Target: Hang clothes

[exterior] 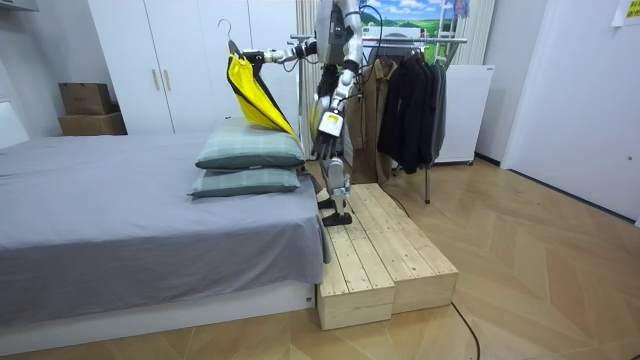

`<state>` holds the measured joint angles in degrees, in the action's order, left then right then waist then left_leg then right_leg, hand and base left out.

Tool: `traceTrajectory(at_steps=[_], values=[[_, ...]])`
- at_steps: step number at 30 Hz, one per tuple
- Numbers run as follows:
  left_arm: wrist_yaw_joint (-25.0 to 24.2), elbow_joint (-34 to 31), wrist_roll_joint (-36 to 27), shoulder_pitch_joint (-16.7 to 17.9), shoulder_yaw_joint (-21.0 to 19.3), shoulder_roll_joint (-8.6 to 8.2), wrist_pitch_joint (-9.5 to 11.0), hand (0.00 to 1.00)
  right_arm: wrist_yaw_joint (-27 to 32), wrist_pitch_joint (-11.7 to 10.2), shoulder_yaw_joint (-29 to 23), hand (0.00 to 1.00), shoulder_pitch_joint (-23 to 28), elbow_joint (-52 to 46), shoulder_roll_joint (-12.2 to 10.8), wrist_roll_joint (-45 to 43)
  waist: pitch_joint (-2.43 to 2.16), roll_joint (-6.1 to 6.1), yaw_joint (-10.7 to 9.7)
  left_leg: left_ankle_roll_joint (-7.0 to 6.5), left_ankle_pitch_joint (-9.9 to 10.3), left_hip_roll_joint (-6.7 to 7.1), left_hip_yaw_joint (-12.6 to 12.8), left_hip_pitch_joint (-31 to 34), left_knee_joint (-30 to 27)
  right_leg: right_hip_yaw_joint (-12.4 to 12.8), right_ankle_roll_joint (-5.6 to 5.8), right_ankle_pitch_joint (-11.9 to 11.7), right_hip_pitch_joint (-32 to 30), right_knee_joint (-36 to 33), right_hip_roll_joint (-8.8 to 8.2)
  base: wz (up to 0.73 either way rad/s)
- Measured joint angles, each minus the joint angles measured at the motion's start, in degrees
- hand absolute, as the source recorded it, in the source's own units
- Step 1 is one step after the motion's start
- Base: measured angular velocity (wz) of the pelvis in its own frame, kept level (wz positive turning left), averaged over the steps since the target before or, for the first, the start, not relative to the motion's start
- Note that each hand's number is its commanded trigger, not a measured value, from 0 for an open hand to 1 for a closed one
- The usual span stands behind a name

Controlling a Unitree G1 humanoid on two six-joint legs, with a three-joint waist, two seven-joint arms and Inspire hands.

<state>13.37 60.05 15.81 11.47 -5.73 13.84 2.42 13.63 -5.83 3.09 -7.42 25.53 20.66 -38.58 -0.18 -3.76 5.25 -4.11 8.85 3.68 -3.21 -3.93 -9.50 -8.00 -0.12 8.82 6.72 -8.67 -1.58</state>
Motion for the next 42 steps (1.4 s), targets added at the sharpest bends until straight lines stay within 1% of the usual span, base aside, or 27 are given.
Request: traceTrajectory(at_steps=[1,4,8,13,15,19,22,27,29,32,33,34,36,37,38,39,40,41,42], values=[[-0.01,0.83,0.00,0.14,-0.21,-0.03,-0.07,0.00,0.00,0.20,0.00,1.00,0.43,-1.19,-0.01,-0.02,0.01,0.01,0.13,0.01,0.01,-0.03,0.04,0.00,0.02,0.00,0.00,0.00,-0.01,0.00,0.02,0.00],[-0.16,3.77,0.00,0.50,-0.53,-0.28,-1.41,0.00,0.00,0.23,0.02,1.00,1.77,-5.27,-0.03,0.01,0.18,-0.08,0.14,0.02,0.02,-0.04,0.03,-0.03,0.09,-0.01,0.00,0.00,0.03,0.00,0.03,0.00],[-0.26,4.39,-0.04,0.60,-0.53,-0.73,-2.10,0.00,0.00,0.24,0.02,1.00,1.80,-6.15,-0.03,0.05,0.39,-0.29,0.54,0.00,0.04,-0.01,0.05,0.02,0.29,0.15,0.00,0.00,-0.01,-0.02,0.00,0.00],[-0.07,4.23,-0.54,0.49,-0.52,-1.67,-2.09,0.00,0.00,0.17,0.03,1.00,2.07,-8.74,-0.04,0.12,0.40,-0.19,0.60,-0.01,0.04,0.01,0.14,0.22,0.13,0.50,0.00,0.00,-0.20,-0.04,0.04,0.00],[0.04,4.19,-0.50,0.32,-0.45,-1.73,-2.09,0.00,0.00,0.22,0.03,1.00,2.34,-9.66,-0.04,0.12,0.39,-0.17,0.63,-0.01,0.04,-0.01,0.16,0.21,0.12,0.48,0.00,0.00,-0.20,-0.04,0.05,0.00],[0.24,4.14,-0.50,0.35,-0.21,-1.88,-2.26,0.00,-0.04,0.32,0.09,1.00,4.89,-14.19,-0.07,0.12,0.43,0.21,0.80,-0.01,0.04,-0.04,0.42,0.24,0.06,0.57,0.00,0.00,-0.32,-0.04,0.04,0.00],[0.23,4.15,-0.30,0.78,-0.06,-1.89,-2.50,0.00,-0.04,0.39,0.10,1.00,5.60,-15.08,-0.13,0.15,0.36,0.29,1.08,-0.02,0.04,-0.21,1.27,0.19,0.07,1.32,-0.02,-0.01,-0.67,-0.20,0.14,-0.11],[-0.22,4.35,0.05,1.45,-0.09,-1.95,-2.95,0.00,-0.08,0.47,0.09,1.00,6.60,-15.13,-0.25,0.05,0.30,0.19,1.08,-0.10,0.12,-0.28,1.83,0.20,0.15,1.81,-0.03,-0.02,-1.03,-0.40,0.16,-0.07],[-0.34,4.83,0.05,1.82,-0.14,-2.02,-3.21,0.00,-0.08,0.47,0.07,1.00,6.90,-15.13,-0.26,0.04,0.29,0.15,1.09,-0.16,0.17,-0.37,2.36,0.10,0.22,2.09,-0.03,-0.02,-1.12,-0.54,0.19,-0.12],[-0.34,6.36,0.05,1.90,-0.28,-2.08,-3.37,0.00,-0.08,0.47,0.07,1.00,7.07,-15.15,-0.26,0.06,0.26,-0.01,1.19,-0.21,0.43,-0.61,3.37,0.00,0.39,3.23,-0.03,-0.02,-1.64,-1.08,0.39,-0.20],[-0.34,6.56,0.05,1.79,-0.23,-2.09,-3.47,0.00,-0.08,0.47,0.08,1.00,7.07,-15.16,-0.26,0.06,0.22,-0.15,1.17,-0.23,0.55,-0.77,4.01,-0.05,0.32,3.39,-0.05,-0.05,-1.77,-1.17,0.48,-0.20],[-0.34,6.66,0.05,1.92,-0.18,-2.08,-3.58,0.00,-0.07,0.46,0.08,1.00,7.08,-15.15,-0.25,0.15,0.28,-0.26,1.14,-0.24,0.62,-0.90,4.60,-0.29,0.21,3.77,-0.08,-0.13,-1.82,-1.17,0.55,-0.21],[-0.41,6.95,-0.01,1.80,0.38,-2.08,-3.78,0.00,-0.07,0.43,0.08,1.00,7.20,-15.17,-0.24,0.21,0.30,-0.34,0.62,-0.27,0.78,-0.98,4.89,-0.21,-0.02,4.48,-0.09,-0.20,-2.03,-1.24,0.62,-0.14],[-0.61,7.02,0.02,1.59,0.39,-2.06,-3.78,0.00,-0.07,0.43,0.08,1.00,7.42,-15.17,-0.24,0.18,0.31,-0.40,0.42,-0.28,0.91,-1.10,5.42,-0.06,-0.03,4.91,-0.09,-0.22,-2.41,-1.44,0.68,-0.17],[-0.61,7.13,0.02,1.44,0.37,-2.04,-3.73,0.00,-0.07,0.43,0.08,1.00,7.51,-15.17,-0.24,0.17,0.25,-0.52,0.41,-0.30,0.98,-1.18,5.78,0.07,-0.01,5.23,-0.09,-0.23,-2.78,-1.70,0.73,-0.30],[-0.66,7.75,0.02,0.88,0.38,-2.03,-3.71,0.00,-0.07,0.43,0.08,1.00,7.53,-15.17,-0.24,0.16,0.33,-0.51,0.38,-0.31,1.02,-1.28,6.58,0.24,-0.06,6.16,-0.09,-0.23,-3.38,-2.23,0.85,-0.40],[-0.77,8.65,0.02,0.22,0.40,-2.03,-3.69,0.00,-0.07,0.42,0.07,1.00,7.52,-15.17,-0.24,0.15,0.40,-0.43,0.12,-0.33,1.03,-1.46,7.67,0.23,-0.13,6.53,-0.09,-0.41,-3.93,-2.53,0.93,-0.40],[-0.86,9.01,-0.03,0.01,0.38,-2.02,-3.69,0.00,-0.07,0.35,0.08,1.00,7.54,-15.15,-0.25,0.15,0.43,-0.40,-0.15,-0.42,1.10,-1.54,8.11,0.08,-0.19,6.74,-0.10,-0.47,-4.19,-2.64,0.94,-0.44],[-1.27,9.40,-0.03,-0.43,0.39,-1.97,-3.75,0.00,-0.07,0.37,0.07,1.00,7.54,-15.08,-0.25,0.38,0.55,-0.25,-0.20,-0.45,1.29,-1.77,9.64,-0.03,-0.26,7.65,-0.10,-0.53,-5.31,-3.23,1.09,-0.58]])
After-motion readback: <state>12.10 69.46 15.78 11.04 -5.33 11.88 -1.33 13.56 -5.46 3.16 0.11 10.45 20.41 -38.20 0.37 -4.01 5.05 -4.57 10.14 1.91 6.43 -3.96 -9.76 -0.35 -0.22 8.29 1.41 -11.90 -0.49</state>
